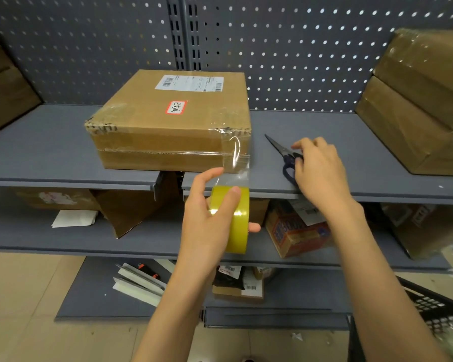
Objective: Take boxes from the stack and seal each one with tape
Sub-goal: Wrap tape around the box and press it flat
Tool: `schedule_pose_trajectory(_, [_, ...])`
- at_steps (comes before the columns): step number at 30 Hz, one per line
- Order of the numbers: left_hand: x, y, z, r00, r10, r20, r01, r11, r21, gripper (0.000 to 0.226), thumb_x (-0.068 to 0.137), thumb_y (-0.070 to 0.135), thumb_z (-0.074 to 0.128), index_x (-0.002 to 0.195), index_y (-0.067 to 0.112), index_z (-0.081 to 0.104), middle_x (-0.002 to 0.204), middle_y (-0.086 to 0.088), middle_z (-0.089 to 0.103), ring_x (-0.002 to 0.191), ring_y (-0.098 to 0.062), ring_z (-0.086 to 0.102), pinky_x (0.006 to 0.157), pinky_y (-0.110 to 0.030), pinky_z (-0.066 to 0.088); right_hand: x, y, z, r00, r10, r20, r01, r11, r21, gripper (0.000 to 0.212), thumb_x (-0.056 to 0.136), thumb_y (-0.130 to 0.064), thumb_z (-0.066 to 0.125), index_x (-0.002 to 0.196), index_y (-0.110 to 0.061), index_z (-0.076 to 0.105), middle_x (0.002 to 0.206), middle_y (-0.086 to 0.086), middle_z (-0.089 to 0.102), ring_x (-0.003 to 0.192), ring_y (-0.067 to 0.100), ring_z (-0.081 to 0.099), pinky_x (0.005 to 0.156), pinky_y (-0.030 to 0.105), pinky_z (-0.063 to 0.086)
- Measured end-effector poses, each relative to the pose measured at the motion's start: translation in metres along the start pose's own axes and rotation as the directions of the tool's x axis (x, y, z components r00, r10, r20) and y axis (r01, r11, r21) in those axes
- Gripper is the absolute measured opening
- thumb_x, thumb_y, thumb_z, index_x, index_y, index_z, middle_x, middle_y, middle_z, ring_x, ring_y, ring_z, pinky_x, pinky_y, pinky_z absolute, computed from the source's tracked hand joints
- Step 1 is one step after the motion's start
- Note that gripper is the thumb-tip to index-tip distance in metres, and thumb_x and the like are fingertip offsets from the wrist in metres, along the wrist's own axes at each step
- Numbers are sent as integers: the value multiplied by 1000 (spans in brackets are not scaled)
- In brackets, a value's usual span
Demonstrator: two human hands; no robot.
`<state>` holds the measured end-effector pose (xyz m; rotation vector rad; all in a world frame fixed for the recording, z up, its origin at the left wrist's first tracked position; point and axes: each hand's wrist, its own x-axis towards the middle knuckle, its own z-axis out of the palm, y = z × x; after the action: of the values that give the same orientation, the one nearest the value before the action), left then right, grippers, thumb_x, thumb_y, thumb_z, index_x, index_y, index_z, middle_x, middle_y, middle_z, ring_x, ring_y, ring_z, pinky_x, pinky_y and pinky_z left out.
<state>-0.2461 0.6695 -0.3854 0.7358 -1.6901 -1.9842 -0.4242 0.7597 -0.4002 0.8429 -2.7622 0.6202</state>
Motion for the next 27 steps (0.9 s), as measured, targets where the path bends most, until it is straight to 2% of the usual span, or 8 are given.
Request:
schedule_pose_trajectory(5, [1,1,1,1000,-21,-11,21,1000,-13,33,93,18,58,122,33,49,97,-9,65,57,-23,70,54,-28,56,-8,-1,-2,995,99,2,-99,995,-8,39,95,-25,56,122,0,44,124,17,43,113,33,44,83,34,36])
schedule_pose_trajectory(8, [1,2,1,1000,-21,-10,21,1000,-22,31,94,18,57,120,33,50,94,-10,66,56,-22,70,54,-28,56,-8,0,-1,990,138,30,-135,987,-84,39,97,-29,52,118,4,49,121,21,45,114,34,41,77,30,30])
schedule_pose_trajectory(11, [1,3,1,999,-34,-10,33,999,-36,30,94,18,57,120,33,50,90,-7,66,56,-20,70,52,-25,55,-11,2,-2,991,128,44,-124,989,-74,36,99,-27,48,118,4,49,120,23,48,113,35,42,75,29,28])
schedule_pose_trajectory(15, [1,3,0,999,-36,-7,35,998,-47,31,94,19,56,121,32,50,86,-7,68,55,-20,70,50,-23,55,-17,10,-19,994,100,54,-107,984,141,30,99,-28,48,116,-3,48,109,12,56,93,25,49,70,28,30])
schedule_pose_trajectory(18, [2,1,0,999,-29,-14,28,998,-59,31,94,18,56,122,31,50,76,-2,68,54,-19,69,49,-23,54,-23,13,-33,998,-17,56,-1,951,308,30,93,-28,60,115,-10,51,101,-1,53,91,13,48,69,18,31])
schedule_pose_trajectory(23, [3,0,1,999,-29,-18,28,998,-61,33,94,18,56,124,31,50,68,4,70,53,-18,69,48,-22,54,-28,3,-32,989,-148,13,134,923,360,38,84,-36,70,104,-15,45,96,-5,53,88,13,53,68,21,36])
schedule_pose_trajectory(25, [2,0,1,999,-26,-20,25,998,-51,33,94,19,56,123,31,50,68,4,70,52,-17,69,48,-22,54,-31,1,-32,989,-144,26,123,914,385,46,80,-42,72,104,-13,45,96,-5,54,88,12,55,68,24,42])
schedule_pose_trajectory(27, [2,1,2,999,-26,-26,24,999,-49,32,95,19,56,123,32,50,74,4,69,51,-17,68,47,-22,54,-37,2,-35,994,-108,36,83,904,418,52,75,-49,73,104,-16,46,96,-11,53,86,3,52,67,17,41])
